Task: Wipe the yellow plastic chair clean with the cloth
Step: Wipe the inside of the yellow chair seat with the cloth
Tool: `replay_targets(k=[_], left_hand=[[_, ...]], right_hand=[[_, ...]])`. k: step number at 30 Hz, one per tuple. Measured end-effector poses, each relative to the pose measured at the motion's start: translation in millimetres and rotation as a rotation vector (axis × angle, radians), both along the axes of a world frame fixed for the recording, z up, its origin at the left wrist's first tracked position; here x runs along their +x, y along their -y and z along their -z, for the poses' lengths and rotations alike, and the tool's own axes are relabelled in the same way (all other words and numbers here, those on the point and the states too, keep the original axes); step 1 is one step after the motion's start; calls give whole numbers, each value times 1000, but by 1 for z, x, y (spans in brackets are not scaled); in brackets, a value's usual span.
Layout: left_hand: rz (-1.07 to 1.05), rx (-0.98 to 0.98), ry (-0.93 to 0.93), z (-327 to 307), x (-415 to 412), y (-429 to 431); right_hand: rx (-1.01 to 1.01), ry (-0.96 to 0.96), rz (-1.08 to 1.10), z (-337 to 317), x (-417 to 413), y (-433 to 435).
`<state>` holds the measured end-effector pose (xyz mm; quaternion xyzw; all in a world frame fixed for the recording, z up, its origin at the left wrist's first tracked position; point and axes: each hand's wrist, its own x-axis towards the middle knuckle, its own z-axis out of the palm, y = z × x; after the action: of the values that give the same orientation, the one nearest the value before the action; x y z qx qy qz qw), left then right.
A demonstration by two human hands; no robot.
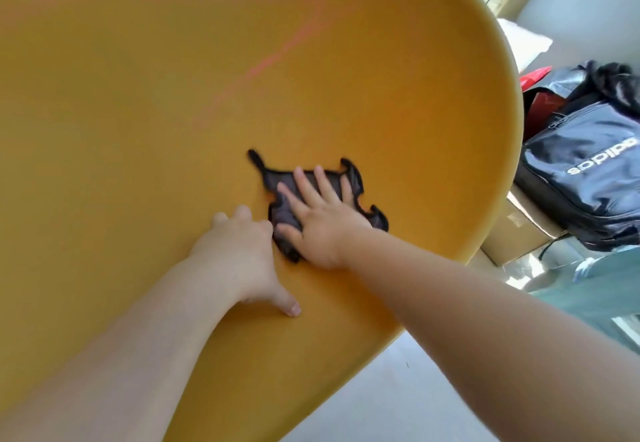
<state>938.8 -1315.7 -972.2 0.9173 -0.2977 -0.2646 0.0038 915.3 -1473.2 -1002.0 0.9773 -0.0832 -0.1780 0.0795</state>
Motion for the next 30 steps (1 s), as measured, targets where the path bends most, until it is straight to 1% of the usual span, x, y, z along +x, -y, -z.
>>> replay_targets(k=[2,4,6,8,10,12,14,16,17,19,20,21,23,24,25,26,28,30], left_hand=[[-12,-15,-10,1,0,-1],[-26,-17,-34,3,0,-2],[-33,-17,-54,3,0,-2],[-27,-17,-49,2,0,-3],[-24,-13,-32,2,-1,-2],[-24,-16,-25,3,-1,-2],[-21,-21,-13,3,0,-3],[-14,-34,9,4,-1,-3],[-14,-40,12,4,-1,-3],[-22,-43,-3,5,-2,-4],[-26,-43,-10,6,-2,-5],[-31,-43,-18,6,-1,-5],[-45,-43,-42,8,-2,-5],[-52,-42,-49,8,-2,-4],[-57,-41,-51,8,-2,-4],[-58,-39,-52,8,-3,-3],[-52,-34,-53,8,-3,-2],[-43,-34,-55,7,-3,-1]], right_hand=[[-83,-74,-112,-11,-22,18],[-251,-46,-118,-41,-28,65],[-443,0,-6,-81,-17,112],[-522,61,120,-99,0,132],[-472,177,229,-81,14,120],[-358,241,304,-46,19,86],[-218,216,263,-14,18,45],[-105,121,150,0,6,14],[-82,66,72,0,-3,11],[-140,-6,-84,-16,-21,33],[-211,11,-119,-31,-24,55],[-307,52,-108,-49,-21,80],[-510,102,9,-84,-7,121],[-557,117,79,-92,0,131],[-556,145,142,-93,6,132],[-523,196,203,-83,10,125],[-394,317,344,-49,17,93],[-213,329,405,-14,19,44]])
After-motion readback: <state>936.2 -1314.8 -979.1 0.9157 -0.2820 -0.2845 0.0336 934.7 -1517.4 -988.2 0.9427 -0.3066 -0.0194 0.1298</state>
